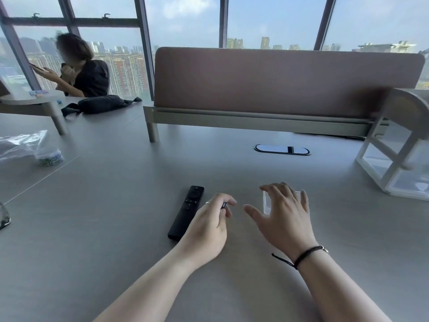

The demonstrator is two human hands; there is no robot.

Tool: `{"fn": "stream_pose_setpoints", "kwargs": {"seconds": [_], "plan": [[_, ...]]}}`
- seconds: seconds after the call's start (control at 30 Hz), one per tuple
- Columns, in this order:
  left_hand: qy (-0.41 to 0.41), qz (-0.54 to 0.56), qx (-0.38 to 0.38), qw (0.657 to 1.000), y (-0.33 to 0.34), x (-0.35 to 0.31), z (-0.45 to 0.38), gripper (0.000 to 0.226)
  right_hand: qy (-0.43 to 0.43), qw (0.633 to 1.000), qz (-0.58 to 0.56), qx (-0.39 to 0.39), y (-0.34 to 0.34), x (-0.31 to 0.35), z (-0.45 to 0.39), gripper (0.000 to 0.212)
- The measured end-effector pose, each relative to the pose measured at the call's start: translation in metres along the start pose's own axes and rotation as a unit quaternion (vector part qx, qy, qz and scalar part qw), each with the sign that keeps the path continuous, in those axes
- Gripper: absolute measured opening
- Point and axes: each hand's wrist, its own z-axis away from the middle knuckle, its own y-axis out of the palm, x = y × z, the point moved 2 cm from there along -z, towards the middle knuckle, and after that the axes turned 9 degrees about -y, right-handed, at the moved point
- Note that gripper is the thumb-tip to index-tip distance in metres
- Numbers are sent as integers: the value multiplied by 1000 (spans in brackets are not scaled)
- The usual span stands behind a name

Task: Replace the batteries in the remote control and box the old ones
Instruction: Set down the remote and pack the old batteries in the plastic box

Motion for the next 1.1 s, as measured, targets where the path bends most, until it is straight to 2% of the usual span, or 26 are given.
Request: {"fn": "stream_pose_setpoints", "kwargs": {"seconds": [0.1, 0.27, 0.4, 0.47, 0.57, 0.67, 0.73, 0.77, 0.9, 0.97, 1.0, 1.1], "plan": [[18, -26, -18, 999, 2, -3, 0, 30, -11, 998, 17, 56, 5, -2, 8, 65], [52, -58, -37, 996, 5, -7, -1, 32, -125, 992, -10, 28, 4, 19, 28, 58], [6, -33, -70, 997, 4, -15, -8, 33, -188, 978, -82, 35, 0, 19, 38, 50], [-34, 7, -93, 995, 2, -18, -12, 28, -210, 975, -63, 36, -2, 11, 38, 51], [-71, 49, -117, 989, 0, -19, -16, 22, -203, 976, -54, 56, -2, 0, 31, 61], [-72, 69, -116, 988, 1, -20, -16, 18, -189, 970, -120, 92, 1, -8, 22, 60], [-57, 77, -119, 988, -2, -19, -17, 8, -169, 968, -162, 93, 2, -12, 18, 57], [-56, 74, -108, 990, -2, -18, -18, 10, -153, 967, -187, 86, 2, -15, 16, 55], [-66, -1, -25, 998, 0, -11, -22, 83, -87, 951, -292, 56, 1, -26, 7, 46], [-68, -10, -3, 998, -1, -13, -23, 95, -71, 939, -331, 51, 0, -27, 6, 47], [-65, 7, 10, 998, -1, -15, -24, 90, -69, 935, -344, 54, 1, -27, 6, 49], [-27, 60, 63, 996, -4, -22, -24, 47, -91, 927, -358, 61, -1, -22, 8, 55]]}}
